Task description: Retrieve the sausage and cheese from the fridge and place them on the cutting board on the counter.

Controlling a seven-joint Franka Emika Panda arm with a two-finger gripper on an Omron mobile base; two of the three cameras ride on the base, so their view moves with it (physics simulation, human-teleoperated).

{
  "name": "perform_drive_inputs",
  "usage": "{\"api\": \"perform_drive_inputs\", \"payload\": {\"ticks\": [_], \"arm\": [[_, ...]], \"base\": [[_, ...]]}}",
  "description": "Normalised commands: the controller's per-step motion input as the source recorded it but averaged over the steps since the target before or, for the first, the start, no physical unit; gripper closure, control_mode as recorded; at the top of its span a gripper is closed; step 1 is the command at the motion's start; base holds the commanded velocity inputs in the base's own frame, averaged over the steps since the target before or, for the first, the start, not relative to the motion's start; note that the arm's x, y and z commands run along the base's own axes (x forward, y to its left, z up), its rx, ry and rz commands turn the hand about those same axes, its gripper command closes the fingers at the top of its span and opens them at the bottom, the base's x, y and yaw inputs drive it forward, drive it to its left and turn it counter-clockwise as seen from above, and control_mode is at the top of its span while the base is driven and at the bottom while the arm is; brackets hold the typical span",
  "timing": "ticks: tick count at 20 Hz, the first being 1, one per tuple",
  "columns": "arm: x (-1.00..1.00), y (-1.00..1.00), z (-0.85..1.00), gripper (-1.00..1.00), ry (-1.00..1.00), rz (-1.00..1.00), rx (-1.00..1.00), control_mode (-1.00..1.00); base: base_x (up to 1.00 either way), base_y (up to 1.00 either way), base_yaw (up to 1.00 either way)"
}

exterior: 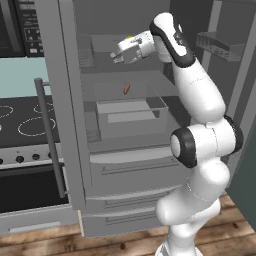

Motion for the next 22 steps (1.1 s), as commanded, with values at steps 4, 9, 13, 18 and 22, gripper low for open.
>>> {"api": "perform_drive_inputs", "payload": {"ticks": [4, 9, 13, 18, 22], "arm": [[-0.13, -0.88, -0.34, -1.0, -0.14, -0.23, -0.22, -1.0], [0.06, -0.77, -0.02, -1.0, -0.12, -0.35, -0.45, -1.0], [0.02, -0.34, 0.0, -1.0, -0.07, -0.32, -0.44, -1.0], [0.0, -0.24, 0.04, -1.0, 0.0, -0.3, -0.16, -1.0], [0.0, -0.34, 0.0, -1.0, 0.0, -0.29, -0.06, -1.0]], "base": [[0.0, 0.0, 0.0], [0.0, 0.0, 0.0], [0.0, 0.0, 0.0], [0.0, 0.0, 0.0], [0.0, 0.0, 0.0]]}}
